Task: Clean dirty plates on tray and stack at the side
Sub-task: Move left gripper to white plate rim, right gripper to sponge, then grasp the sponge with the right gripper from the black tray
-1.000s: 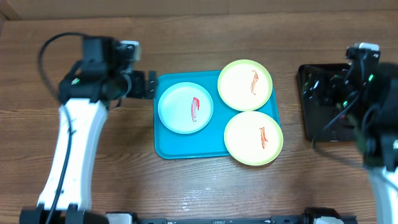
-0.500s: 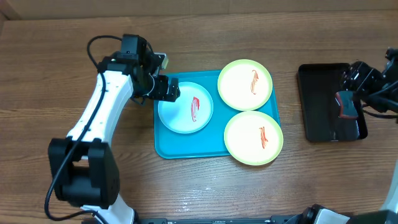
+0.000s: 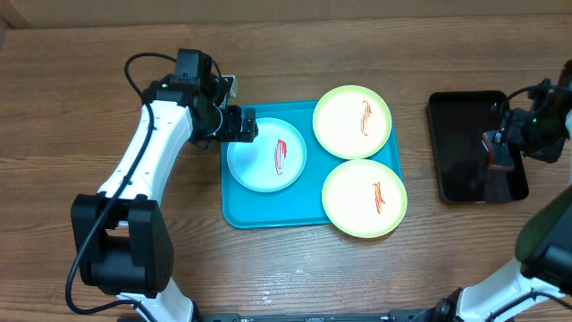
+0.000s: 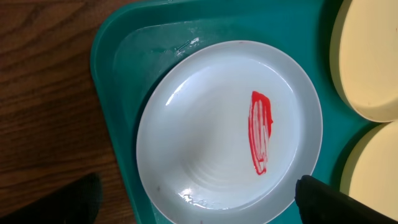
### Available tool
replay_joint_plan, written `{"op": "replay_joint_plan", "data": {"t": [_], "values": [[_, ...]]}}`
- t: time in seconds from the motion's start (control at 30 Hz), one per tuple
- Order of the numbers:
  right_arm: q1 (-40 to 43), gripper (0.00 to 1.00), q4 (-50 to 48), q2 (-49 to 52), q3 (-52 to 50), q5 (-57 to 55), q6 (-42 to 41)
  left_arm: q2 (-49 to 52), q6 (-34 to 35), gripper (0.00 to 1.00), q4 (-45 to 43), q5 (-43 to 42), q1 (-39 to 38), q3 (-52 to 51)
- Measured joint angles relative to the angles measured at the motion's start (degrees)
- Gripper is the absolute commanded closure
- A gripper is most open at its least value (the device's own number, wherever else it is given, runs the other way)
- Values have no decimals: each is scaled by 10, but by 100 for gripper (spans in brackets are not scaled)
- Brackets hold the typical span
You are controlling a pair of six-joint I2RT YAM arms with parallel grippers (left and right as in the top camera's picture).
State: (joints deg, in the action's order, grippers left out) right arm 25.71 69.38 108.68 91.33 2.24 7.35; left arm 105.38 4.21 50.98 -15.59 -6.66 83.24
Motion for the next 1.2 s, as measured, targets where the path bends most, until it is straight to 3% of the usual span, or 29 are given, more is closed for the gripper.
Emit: {"op": "replay_joint_plan", "data": {"t": [0.23, 0.47, 1.2], "values": [[-6, 37, -28, 35, 1, -8, 47, 0, 19, 0, -2, 3, 0, 0], [-36, 53, -66, 74, 1, -33, 76, 0, 19, 0, -8, 4, 0, 0], [-30, 56, -138, 120, -19, -108, 92, 0, 19, 0, -26, 4, 0, 0]]}}
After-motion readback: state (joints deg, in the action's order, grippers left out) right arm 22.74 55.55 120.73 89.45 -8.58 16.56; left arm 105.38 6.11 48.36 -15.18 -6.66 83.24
